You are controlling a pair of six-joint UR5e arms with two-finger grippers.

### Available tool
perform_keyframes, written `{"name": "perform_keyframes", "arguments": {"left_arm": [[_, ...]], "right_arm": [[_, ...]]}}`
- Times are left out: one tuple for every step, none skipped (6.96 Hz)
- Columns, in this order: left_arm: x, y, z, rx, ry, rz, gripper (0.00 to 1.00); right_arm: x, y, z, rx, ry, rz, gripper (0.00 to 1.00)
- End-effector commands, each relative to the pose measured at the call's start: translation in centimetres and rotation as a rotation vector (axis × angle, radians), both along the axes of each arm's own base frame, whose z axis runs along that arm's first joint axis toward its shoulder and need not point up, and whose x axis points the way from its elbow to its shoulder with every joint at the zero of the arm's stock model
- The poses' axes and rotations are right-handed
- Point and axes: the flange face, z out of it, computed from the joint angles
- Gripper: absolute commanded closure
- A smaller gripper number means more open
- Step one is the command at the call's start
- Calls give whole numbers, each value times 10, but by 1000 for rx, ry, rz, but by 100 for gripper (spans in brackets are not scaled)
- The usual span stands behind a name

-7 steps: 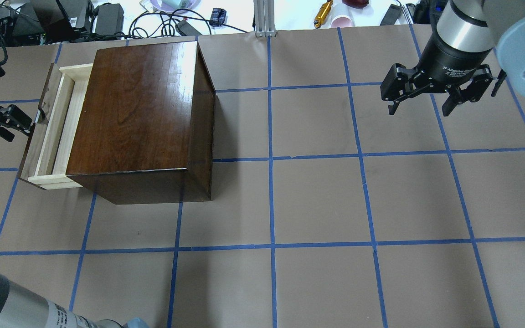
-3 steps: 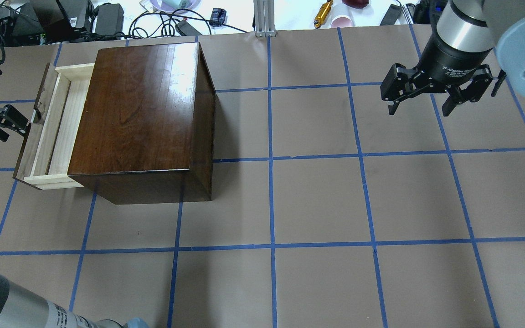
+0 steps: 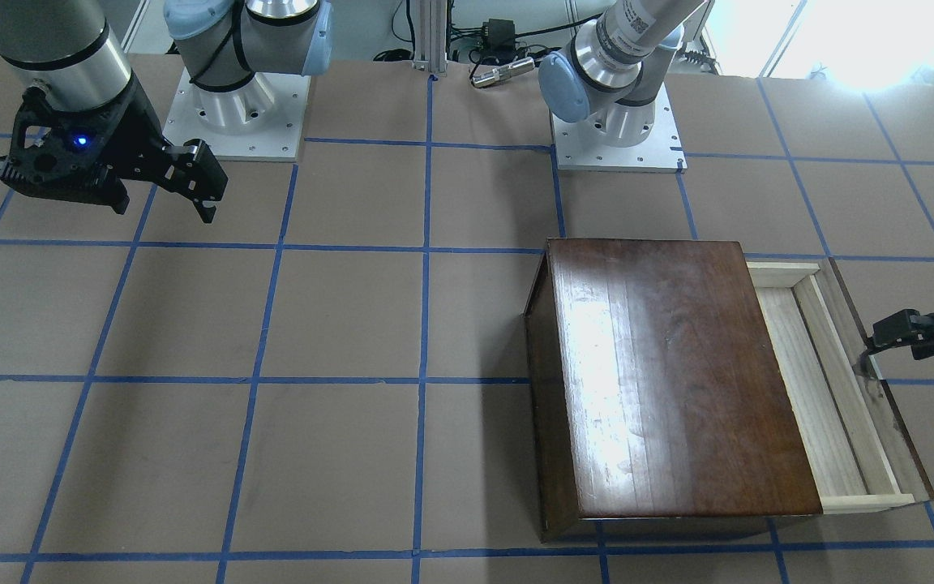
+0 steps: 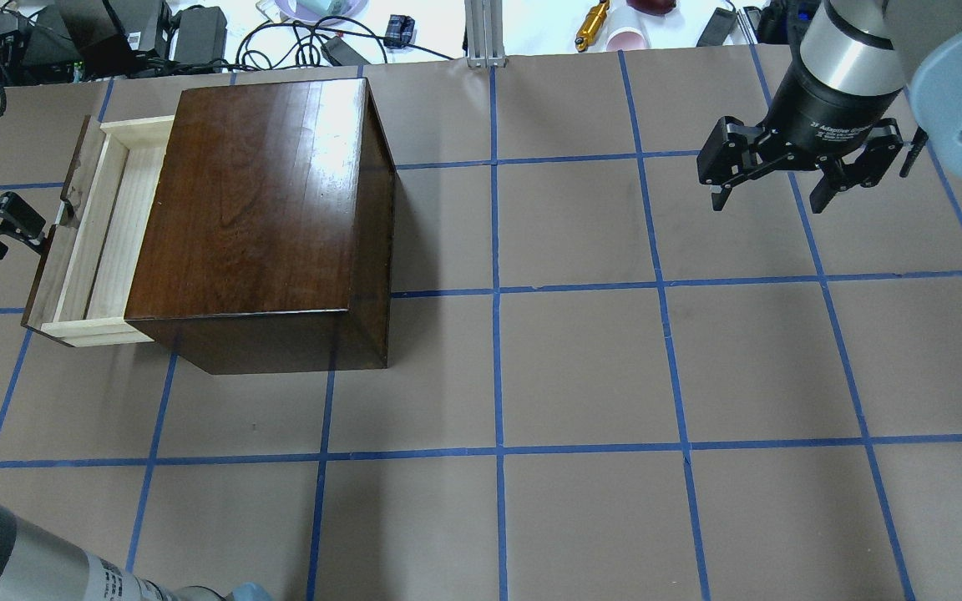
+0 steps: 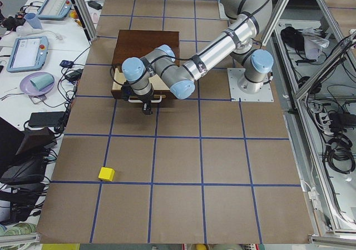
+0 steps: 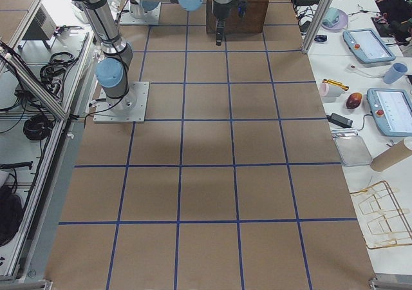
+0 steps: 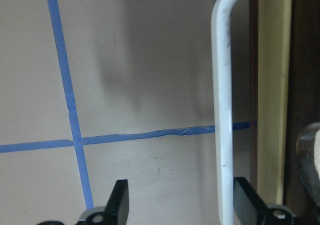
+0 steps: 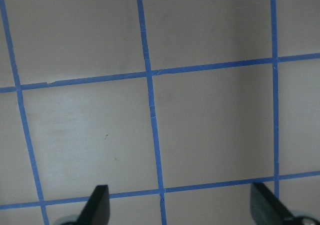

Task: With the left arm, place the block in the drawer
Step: 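Release the handle and move the left gripper toward the yellow cube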

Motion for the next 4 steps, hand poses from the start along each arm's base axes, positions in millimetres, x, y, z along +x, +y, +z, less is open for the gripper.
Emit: {"name": "perform_keyframes", "arguments": {"left_arm": [[1,-1,8,-12,-9,0,11],[5,-6,19,-35,-27,0,7],[13,-17,29,-57,-44,-1,3],[23,-30,43,-86,-68,3,0]], "right_arm": [[0,0,0,0,0,0,0],[0,0,0,0,0,0,0],[0,0,0,0,0,0,0],[0,0,0,0,0,0,0]]}}
